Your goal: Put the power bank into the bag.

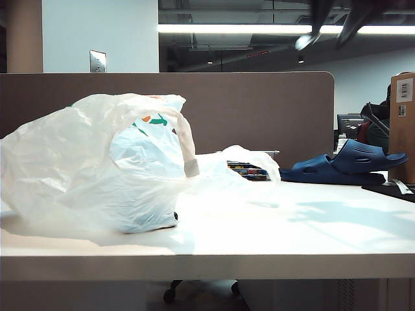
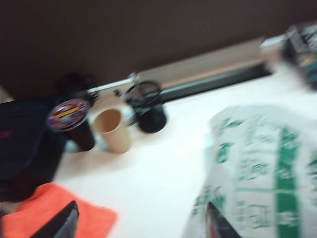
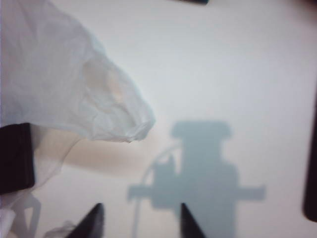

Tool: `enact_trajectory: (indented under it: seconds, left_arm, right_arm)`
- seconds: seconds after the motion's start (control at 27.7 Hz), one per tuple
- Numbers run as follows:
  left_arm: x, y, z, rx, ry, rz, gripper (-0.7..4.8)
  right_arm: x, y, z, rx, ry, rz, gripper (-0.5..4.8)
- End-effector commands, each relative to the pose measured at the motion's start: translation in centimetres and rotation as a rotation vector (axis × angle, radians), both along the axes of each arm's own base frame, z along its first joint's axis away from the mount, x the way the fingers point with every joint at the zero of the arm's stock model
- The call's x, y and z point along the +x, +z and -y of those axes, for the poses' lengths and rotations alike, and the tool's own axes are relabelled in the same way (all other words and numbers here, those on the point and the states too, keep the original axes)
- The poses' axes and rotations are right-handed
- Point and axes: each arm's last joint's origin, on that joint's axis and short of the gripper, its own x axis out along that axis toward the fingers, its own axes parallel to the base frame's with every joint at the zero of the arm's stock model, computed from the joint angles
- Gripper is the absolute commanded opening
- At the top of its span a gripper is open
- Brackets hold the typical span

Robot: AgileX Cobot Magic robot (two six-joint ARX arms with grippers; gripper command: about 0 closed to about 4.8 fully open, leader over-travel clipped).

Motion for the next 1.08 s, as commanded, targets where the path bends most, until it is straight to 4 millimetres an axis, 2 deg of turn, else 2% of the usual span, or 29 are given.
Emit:
enact_trajectory:
  seconds: [0.04,0.11,0.18,0.29,0.4,0.47,0.61,0.76,1.08]
  left_arm:
    - [-0.5,0.5,0.1,-0.049,-0.031,0.03,3.26]
    - [-0.7,0.6,0.1,-0.054,-0.046,0.032,3.26]
    - [-0.9,0.6,0.2,-0.074,-0.073,0.029,2.9]
    - [-1.1,0.6,0.4,-0.128,-0.121,0.019,1.98]
    - [-1.5,0.7,0.4,-0.141,-0.126,0.021,1.61]
    - [-1.9,0.9,0.8,-0.145,-0.161,0.032,1.08]
    - [-2.5,1.1,1.3,-0.141,-0.197,0.04,0.55]
    - [-2.7,1.1,1.4,-0.135,-0.204,0.034,-0.06]
    - [-5.1,1.4,1.1,-0.121,-0.198,0.075,-0.06]
  right_arm:
    - [-2.2,2.0,1.0,-0.032,-0.024,0.072,0.93]
    - [-3.7,3.1,1.5,-0.035,-0.043,0.118,0.4]
    - [-5.1,4.2,2.0,-0.023,-0.047,0.161,-0.06]
    - [-7.2,5.5,2.6,0.013,-0.078,0.214,-0.08]
    - [-9.2,6.4,3.4,0.005,-0.135,0.282,-0.08]
    - [-11.4,6.5,4.3,-0.012,-0.189,0.338,-0.08]
    - [-14.7,5.1,5.4,-0.035,-0.239,0.382,-0.08]
    - [-16.7,2.9,6.1,-0.008,-0.259,0.433,-0.08]
    - [-19.7,-2.0,6.9,0.072,-0.255,0.579,-0.08]
